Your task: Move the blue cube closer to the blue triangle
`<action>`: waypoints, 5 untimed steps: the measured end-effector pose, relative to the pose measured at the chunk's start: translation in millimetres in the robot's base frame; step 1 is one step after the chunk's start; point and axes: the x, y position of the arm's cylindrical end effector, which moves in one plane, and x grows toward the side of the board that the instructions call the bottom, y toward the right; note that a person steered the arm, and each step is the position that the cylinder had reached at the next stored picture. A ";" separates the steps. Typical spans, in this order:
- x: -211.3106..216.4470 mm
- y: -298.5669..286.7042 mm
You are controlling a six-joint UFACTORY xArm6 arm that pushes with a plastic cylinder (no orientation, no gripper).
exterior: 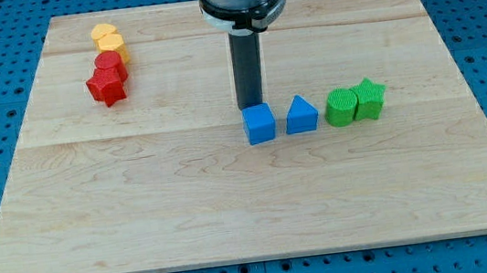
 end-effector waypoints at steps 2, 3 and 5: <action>-52.9 21.3; -60.8 35.7; -40.2 115.4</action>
